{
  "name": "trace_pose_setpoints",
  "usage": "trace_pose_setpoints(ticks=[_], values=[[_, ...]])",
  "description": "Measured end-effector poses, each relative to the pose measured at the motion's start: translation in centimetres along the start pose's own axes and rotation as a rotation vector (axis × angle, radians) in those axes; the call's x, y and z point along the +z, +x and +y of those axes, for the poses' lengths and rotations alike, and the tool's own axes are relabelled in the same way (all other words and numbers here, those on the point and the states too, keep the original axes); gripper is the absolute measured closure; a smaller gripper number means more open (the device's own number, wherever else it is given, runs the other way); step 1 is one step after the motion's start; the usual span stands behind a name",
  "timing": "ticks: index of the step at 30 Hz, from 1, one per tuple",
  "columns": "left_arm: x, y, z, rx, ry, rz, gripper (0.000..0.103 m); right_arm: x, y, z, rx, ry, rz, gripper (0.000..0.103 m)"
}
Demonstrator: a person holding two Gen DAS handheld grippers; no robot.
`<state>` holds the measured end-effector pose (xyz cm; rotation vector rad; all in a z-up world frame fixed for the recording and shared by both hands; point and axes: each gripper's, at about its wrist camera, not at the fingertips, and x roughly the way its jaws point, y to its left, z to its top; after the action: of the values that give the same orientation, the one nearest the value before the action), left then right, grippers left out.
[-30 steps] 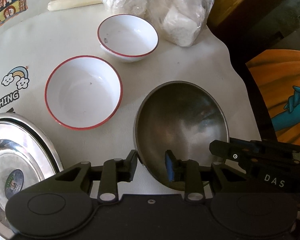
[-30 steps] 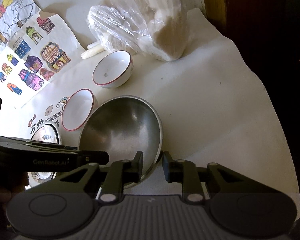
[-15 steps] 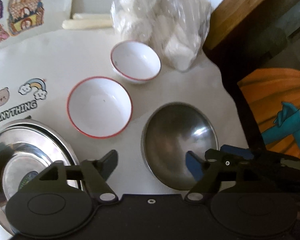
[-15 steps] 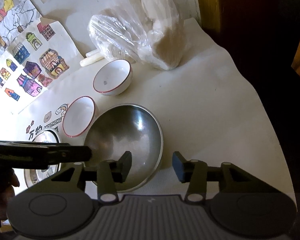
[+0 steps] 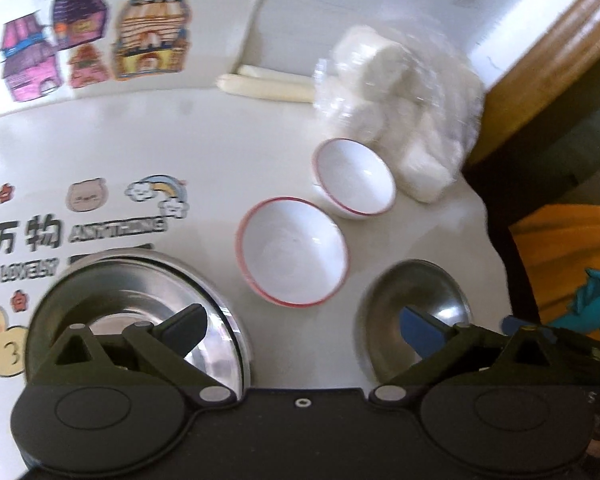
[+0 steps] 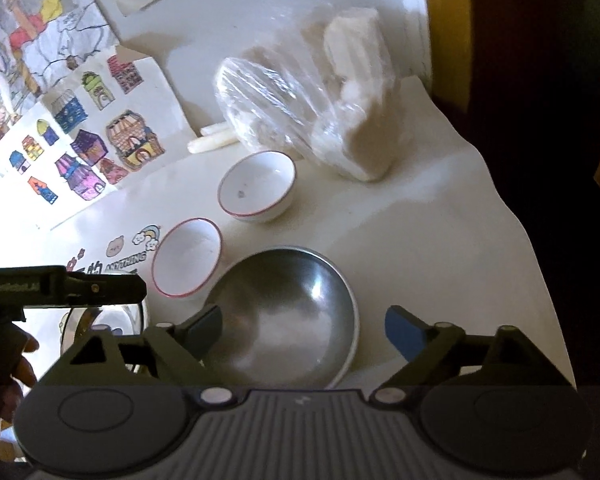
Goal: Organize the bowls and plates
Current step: 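Open both grippers and release the steel bowl, then move both grippers to the rim of the larger red-rimmed white bowl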
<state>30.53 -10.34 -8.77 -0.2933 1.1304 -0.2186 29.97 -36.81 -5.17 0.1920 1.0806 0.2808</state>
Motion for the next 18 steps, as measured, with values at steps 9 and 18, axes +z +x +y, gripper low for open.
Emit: trace_pose_setpoints(ticks=[9,18], values=[[0.7,-1.2,2.4,0.080,-0.050,-0.077,0.001,1.1,0.8,1.6,0.029,-0.073,-0.001,0.000],[1.9,-0.4,3.4,0.087,-0.053,-0.065,0.001,2.5,2.7,2.6,0.058,-0.147,0.003,0.000]])
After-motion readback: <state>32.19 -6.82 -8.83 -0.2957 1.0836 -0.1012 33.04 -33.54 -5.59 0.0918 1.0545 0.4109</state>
